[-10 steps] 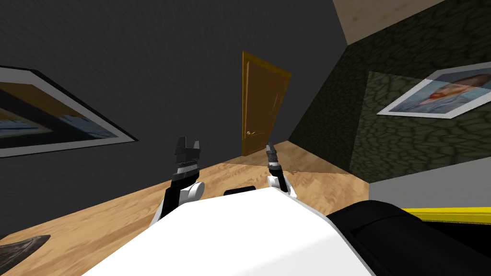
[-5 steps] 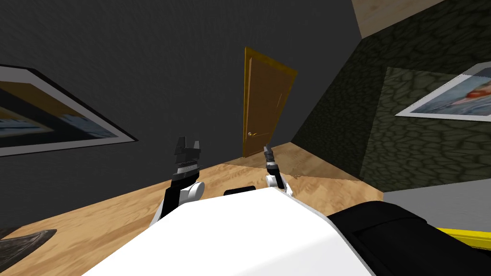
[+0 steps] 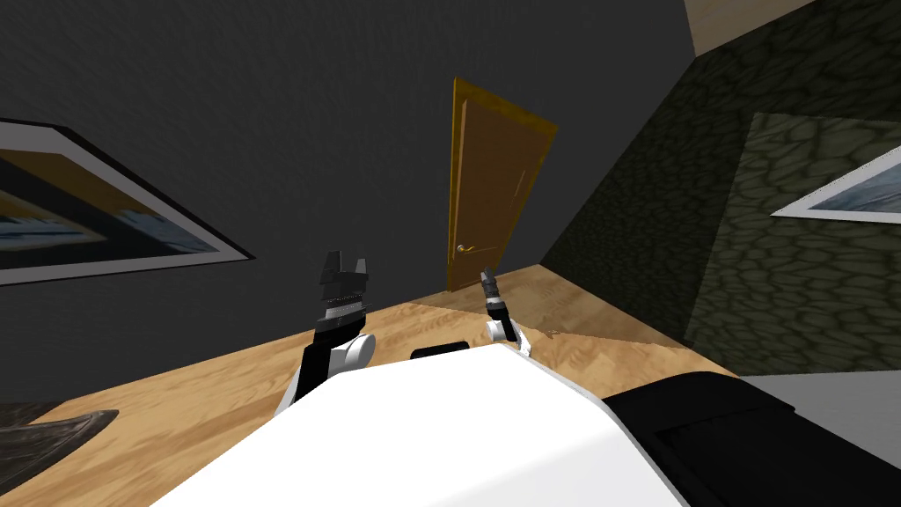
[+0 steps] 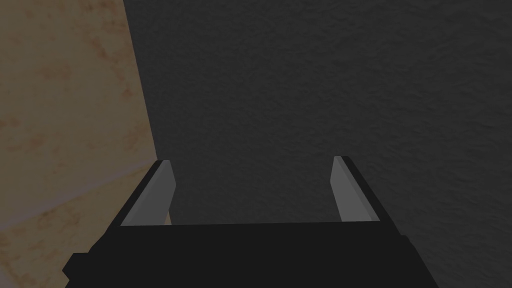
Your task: Pull the door open
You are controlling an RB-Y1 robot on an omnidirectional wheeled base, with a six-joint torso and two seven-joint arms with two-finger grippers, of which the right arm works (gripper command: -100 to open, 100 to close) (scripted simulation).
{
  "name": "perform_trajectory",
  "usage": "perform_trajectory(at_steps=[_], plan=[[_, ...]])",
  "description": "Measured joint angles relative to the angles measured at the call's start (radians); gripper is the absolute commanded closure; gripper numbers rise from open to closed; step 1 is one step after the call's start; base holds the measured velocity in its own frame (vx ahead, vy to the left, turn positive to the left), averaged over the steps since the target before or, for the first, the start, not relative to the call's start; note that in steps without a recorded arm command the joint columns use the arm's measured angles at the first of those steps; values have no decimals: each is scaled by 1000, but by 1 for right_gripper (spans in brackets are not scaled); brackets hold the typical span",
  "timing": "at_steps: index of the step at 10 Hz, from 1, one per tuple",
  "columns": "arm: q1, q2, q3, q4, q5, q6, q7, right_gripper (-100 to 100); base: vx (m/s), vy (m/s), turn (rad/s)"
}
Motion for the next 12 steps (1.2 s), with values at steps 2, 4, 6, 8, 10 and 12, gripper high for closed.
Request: perform_trajectory(at_steps=[2, 4, 6, 8, 10, 12], plan=[[-18, -13, 9, 47, -12, 2, -11, -100, 90, -37, 72], [-48, -34, 12, 113, -27, -5, -26, -100, 96, -48, 75], [-77, -39, 23, 172, -37, -2, -31, -100, 89, -53, 75], [-106, -57, 28, 237, -51, -6, -45, -100, 93, -59, 75], [-138, -67, 35, 295, -63, -2, -53, -100, 86, -46, 76], [-159, -86, 41, 348, -76, -4, -67, -100, 100, -39, 72]])
